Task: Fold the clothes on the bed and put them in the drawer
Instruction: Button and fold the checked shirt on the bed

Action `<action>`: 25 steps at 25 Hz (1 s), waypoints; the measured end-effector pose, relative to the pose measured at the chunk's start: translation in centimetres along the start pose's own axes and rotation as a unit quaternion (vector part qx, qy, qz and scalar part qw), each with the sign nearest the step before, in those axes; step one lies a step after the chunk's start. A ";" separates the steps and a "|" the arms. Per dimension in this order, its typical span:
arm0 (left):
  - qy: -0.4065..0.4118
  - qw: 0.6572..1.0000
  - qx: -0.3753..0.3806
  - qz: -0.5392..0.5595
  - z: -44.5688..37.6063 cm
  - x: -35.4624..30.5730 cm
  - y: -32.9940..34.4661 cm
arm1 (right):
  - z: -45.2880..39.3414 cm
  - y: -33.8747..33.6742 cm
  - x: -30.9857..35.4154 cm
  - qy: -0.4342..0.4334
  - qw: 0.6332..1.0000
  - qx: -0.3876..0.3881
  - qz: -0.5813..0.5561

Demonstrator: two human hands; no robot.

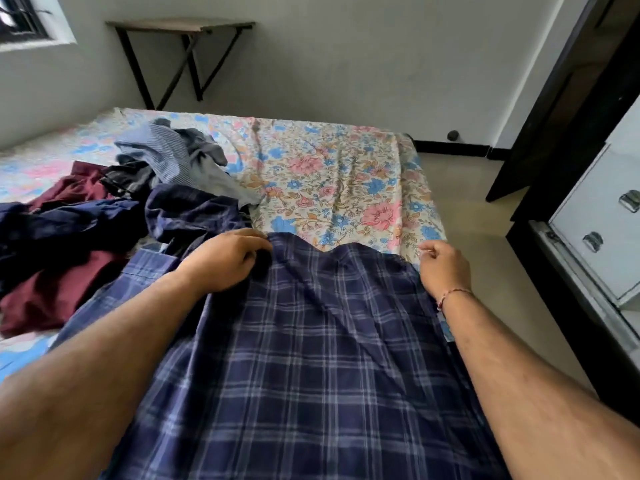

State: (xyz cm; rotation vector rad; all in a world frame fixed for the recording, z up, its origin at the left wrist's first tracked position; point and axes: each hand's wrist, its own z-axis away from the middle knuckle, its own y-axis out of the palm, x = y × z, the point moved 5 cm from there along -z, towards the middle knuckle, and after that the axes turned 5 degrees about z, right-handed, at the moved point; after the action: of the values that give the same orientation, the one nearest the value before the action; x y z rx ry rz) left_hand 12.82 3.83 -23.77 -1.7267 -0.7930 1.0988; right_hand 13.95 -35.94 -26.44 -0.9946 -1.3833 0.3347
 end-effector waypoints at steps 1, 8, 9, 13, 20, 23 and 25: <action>-0.003 0.999 0.037 -0.005 -1.5 0.3 1.3 | -1.4 1.0 0.3 0.005 1.000 0.021 0.017; -0.138 0.975 0.154 -0.078 -4.4 5.2 7.9 | -6.3 6.3 1.5 0.013 0.992 0.113 0.044; -0.148 0.975 0.147 -0.078 -3.9 5.8 8.6 | -6.8 5.6 1.0 0.017 0.994 0.096 0.042; -0.140 0.983 0.093 -0.081 -2.8 6.6 9.8 | -6.5 3.7 -0.2 -0.060 0.992 0.092 0.062; -0.152 0.976 0.116 -0.106 -2.9 7.1 9.8 | -6.4 3.6 -0.9 -0.007 0.977 0.185 0.105; -0.160 0.969 0.137 -0.128 -3.2 7.3 10.3 | -7.2 0.7 -2.5 0.029 0.982 0.123 0.140; -0.177 0.966 0.154 -0.112 -3.7 6.9 10.1 | -5.3 0.0 -1.7 -0.013 0.977 0.083 0.196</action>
State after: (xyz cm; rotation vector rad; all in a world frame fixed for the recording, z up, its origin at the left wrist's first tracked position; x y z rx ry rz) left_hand 19.37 4.66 -34.73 -1.1660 -0.9528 1.3126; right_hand 18.43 -39.19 -26.90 -1.1244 -1.1543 0.7475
